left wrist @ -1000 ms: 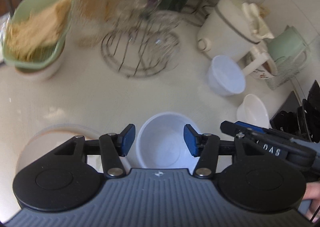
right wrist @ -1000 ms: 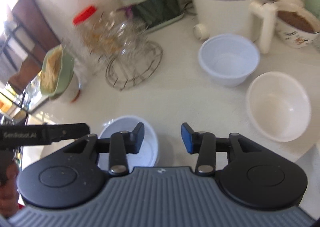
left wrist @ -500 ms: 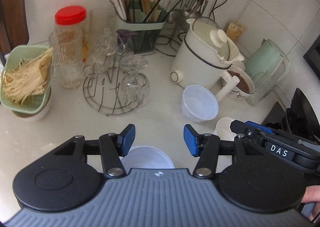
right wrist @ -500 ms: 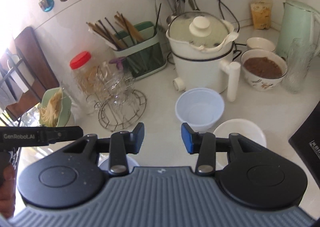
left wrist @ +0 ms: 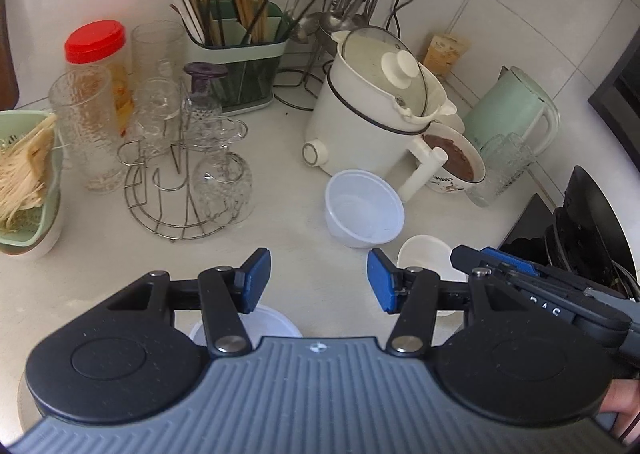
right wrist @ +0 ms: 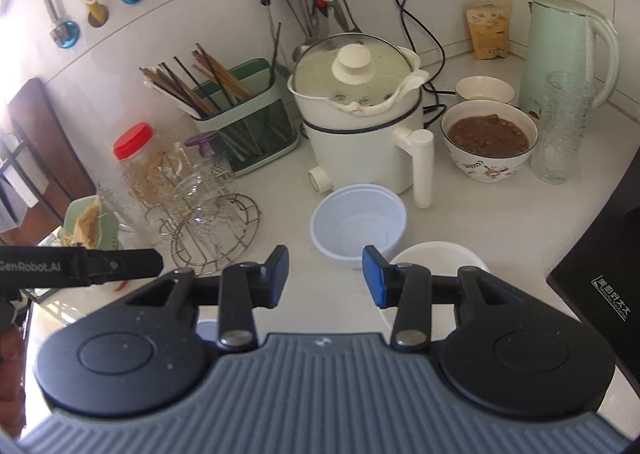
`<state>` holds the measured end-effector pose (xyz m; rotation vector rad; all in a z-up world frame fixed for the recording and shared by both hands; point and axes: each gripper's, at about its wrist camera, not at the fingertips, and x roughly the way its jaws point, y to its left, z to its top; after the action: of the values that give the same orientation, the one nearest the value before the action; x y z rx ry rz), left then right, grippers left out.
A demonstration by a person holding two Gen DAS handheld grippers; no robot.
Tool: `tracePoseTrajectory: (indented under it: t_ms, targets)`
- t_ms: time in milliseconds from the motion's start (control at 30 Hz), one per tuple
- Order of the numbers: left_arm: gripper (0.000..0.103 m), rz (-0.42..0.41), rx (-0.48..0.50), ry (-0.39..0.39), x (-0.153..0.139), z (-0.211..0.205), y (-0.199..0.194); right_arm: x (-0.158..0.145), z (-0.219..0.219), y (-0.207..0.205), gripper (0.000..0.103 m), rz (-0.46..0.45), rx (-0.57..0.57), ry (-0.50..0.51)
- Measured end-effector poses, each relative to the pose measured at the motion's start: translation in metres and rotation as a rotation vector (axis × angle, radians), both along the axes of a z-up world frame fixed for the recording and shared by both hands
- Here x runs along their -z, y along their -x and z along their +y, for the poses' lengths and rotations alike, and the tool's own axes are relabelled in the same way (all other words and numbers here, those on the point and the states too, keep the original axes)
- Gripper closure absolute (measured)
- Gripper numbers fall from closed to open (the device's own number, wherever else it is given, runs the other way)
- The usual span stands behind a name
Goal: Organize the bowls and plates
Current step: 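Move both open grippers to the light blue plastic bowl by the rice cooker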
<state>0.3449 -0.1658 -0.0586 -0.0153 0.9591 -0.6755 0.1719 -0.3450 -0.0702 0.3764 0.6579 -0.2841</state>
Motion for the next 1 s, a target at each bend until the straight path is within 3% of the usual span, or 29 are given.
tracePoseTrajectory:
  t_ms: [433,1000]
  targets:
    - [0.044,-0.007,0.018,-0.033,0.008,-0.031,-0.018,0.009,-0.020,-0.010,0.059,0.018,0.005,-0.013]
    - [0.044,0.080,0.052,-0.069,0.046,-0.071,-0.076,0.037,-0.048,-0.059,0.059,0.080,0.067,-0.047]
